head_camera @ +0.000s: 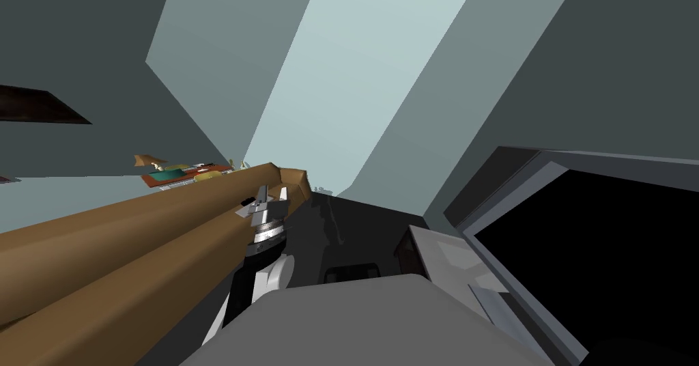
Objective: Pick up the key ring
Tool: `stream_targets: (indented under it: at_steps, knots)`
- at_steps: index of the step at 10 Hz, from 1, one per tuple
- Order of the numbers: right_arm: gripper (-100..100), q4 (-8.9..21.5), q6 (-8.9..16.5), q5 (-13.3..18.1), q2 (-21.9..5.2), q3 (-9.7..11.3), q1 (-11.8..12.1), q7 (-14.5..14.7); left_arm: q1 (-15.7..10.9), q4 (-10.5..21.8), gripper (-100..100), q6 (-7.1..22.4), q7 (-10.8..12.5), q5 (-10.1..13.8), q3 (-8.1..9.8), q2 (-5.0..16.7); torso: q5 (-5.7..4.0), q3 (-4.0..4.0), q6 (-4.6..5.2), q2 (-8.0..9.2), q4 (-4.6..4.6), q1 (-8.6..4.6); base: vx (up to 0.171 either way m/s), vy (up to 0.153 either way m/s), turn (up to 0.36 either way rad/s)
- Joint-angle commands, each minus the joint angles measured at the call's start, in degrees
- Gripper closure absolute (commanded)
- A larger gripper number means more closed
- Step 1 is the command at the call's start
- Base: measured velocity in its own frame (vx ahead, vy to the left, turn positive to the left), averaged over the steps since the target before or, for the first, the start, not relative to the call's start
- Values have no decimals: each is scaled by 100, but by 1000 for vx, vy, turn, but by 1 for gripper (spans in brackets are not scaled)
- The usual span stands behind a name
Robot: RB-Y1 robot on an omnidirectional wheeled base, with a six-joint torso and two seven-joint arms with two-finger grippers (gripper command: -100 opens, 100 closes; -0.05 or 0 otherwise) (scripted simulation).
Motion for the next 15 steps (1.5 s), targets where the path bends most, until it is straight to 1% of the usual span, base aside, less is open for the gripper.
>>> stream_targets:
  at_steps: [1, 2, 4, 5, 6, 10, 11, 12, 14, 15]
  knots:
    - [0, 0, 0, 0, 0, 0, 0, 0, 0, 0, 0, 0, 0, 0, 0, 0, 0, 0, 0, 0, 0, 0, 6, -1, -7]
    - [-100, 131, -59, 161, 133, 14, -187, 9, 0, 0, 0, 0, 0, 0, 0, 0, 0, 6, 0, 10, 2, 0, 11, -25, -53]
    - [-100, 296, -131, 360, 298, 32, -420, 20, 0, 0, 0, 0, 0, 0, 0, 0, -3, 6, 0, 9, 3, -7, 22, -23, -73]
    - [-100, 260, -77, 270, 239, 3, -346, 45, 0, 0, 0, 0, 0, 0, 0, 0, -3, 5, 0, 8, 3, -8, 9, -6, -18]
    - [100, 270, -87, 282, 250, 5, -359, 48, 0, 0, 0, 0, 0, 0, 0, 0, -1, 7, 0, 12, 3, -3, 0, 0, 0]
    - [100, 265, -84, 288, 242, 8, -360, 61, -1, 0, 0, 0, 0, 0, 0, 0, -2, 10, 7, 15, 4, 0, 1, 1, 3]
    - [0, 265, -84, 288, 243, 8, -360, 61, -1, 0, 0, 0, 0, 0, 0, 0, -2, 10, 6, 16, 4, -1, 0, 0, 0]
    - [100, 131, -59, 161, 133, 14, -187, 9, -1, 0, 0, 0, 0, 0, 0, 0, -2, 10, 7, 16, 4, -1, -19, 14, 71]
    - [100, -1, -1, 1, 1, 0, 0, 0, -1, 0, 0, 0, 0, 0, -1, 0, 3, 14, 6, 25, 5, 10, -21, 24, 66]
    - [100, 28, -53, 79, 25, 35, -72, -67, -1, 0, 0, 0, 0, 0, 0, 0, 4, 14, 7, 25, 4, 8, -8, 5, 1]
